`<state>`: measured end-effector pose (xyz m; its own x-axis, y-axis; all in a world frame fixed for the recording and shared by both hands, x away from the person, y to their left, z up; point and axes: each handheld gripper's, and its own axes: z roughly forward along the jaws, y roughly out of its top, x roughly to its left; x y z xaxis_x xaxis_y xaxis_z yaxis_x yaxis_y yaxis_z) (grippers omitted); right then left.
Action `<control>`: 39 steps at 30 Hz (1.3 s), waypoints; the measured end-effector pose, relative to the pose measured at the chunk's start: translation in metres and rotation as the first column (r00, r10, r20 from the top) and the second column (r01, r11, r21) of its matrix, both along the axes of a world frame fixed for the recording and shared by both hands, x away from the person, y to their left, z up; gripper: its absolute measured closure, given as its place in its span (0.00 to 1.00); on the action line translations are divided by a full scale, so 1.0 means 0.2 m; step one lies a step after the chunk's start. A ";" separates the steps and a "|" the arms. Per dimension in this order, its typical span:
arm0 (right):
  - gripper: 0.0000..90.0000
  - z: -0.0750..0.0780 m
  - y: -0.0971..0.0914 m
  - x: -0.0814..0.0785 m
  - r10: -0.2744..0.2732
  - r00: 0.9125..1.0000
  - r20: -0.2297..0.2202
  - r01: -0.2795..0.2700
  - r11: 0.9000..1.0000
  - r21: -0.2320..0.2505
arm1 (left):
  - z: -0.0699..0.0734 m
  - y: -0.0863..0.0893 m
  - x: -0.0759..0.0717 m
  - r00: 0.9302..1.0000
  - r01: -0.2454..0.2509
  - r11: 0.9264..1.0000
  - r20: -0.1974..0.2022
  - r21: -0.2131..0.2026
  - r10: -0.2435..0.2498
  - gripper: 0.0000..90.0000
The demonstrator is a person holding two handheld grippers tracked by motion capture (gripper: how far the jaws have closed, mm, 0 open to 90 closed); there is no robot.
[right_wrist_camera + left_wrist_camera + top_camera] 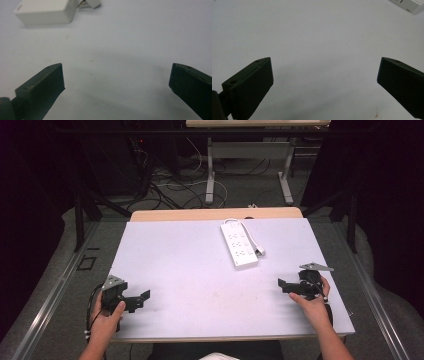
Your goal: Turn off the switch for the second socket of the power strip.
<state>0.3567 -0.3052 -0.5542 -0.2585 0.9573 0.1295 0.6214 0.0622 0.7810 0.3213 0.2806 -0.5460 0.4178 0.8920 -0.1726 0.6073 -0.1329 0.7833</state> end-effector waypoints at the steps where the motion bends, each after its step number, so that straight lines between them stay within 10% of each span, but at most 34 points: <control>1: 0.00 0.00 0.00 0.00 0.000 1.000 0.000 0.000 1.000 0.000 | 0.00 0.00 0.00 1.000 0.009 1.000 -0.003 0.000 -0.009 0.00; 16: 0.00 0.10 0.12 -0.03 0.042 0.999 0.017 -0.042 0.999 -0.008 | 0.01 -0.02 -0.01 1.000 0.020 1.000 0.006 0.011 -0.020 0.01; 39: 0.02 0.30 0.31 0.14 0.149 0.989 0.024 -0.148 0.988 -0.033 | 0.01 -0.02 -0.02 1.000 0.019 1.000 0.006 0.013 -0.020 0.01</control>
<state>0.3850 -0.2426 -0.4944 -0.4007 0.9116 0.0914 0.5826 0.1765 0.7934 0.3179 0.2762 -0.5434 0.4361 0.8858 -0.1590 0.6001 -0.1546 0.7848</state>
